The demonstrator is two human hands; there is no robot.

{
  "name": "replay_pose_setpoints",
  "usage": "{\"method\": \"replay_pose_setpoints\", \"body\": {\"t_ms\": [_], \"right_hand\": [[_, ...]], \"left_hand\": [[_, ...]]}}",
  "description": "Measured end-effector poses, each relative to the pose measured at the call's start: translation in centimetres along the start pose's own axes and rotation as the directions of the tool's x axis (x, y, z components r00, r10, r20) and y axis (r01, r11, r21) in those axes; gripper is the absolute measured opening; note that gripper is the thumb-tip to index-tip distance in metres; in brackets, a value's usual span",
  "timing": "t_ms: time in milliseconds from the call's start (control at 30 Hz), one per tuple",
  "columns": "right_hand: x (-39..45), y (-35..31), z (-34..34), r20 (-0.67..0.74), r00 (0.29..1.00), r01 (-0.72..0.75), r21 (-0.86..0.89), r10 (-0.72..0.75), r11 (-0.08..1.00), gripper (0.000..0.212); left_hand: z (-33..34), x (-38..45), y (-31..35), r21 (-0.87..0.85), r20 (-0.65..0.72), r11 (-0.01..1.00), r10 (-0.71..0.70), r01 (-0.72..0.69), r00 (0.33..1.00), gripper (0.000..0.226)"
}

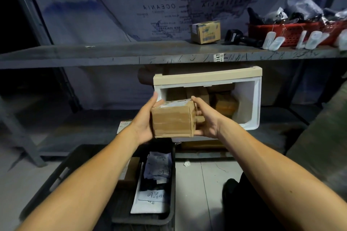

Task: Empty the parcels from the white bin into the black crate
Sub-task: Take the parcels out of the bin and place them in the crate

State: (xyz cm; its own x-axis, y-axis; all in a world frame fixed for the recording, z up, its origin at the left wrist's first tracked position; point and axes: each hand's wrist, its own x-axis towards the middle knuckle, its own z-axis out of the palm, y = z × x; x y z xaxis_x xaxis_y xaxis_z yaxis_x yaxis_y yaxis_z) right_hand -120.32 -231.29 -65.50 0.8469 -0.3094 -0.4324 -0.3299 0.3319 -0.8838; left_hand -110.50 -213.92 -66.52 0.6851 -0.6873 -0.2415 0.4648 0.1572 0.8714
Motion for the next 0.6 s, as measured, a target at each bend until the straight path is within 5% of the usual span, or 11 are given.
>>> {"method": "replay_pose_setpoints", "body": {"t_ms": [133,300,600], "right_hand": [[0.7,0.4,-0.7,-0.076,0.995,-0.062,-0.01,0.061,0.998,0.052],[1.3,0.7,-1.2,-0.148,0.987,-0.098,-0.265,0.06,0.959,0.067],[1.4,0.6,-1.4,-0.08,0.997,0.005,-0.198,-0.022,0.98,0.054]], "left_hand": [[-0.6,-0.5,-0.1,0.069,0.086,0.997,-0.027,0.021,0.996,0.066],[-0.8,-0.5,-0.1,0.163,-0.159,0.986,-0.015,0.041,0.987,0.063],[-1.2,0.0,-0.2,0.027,-0.215,0.999,-0.017,0.023,0.976,0.052]]}}
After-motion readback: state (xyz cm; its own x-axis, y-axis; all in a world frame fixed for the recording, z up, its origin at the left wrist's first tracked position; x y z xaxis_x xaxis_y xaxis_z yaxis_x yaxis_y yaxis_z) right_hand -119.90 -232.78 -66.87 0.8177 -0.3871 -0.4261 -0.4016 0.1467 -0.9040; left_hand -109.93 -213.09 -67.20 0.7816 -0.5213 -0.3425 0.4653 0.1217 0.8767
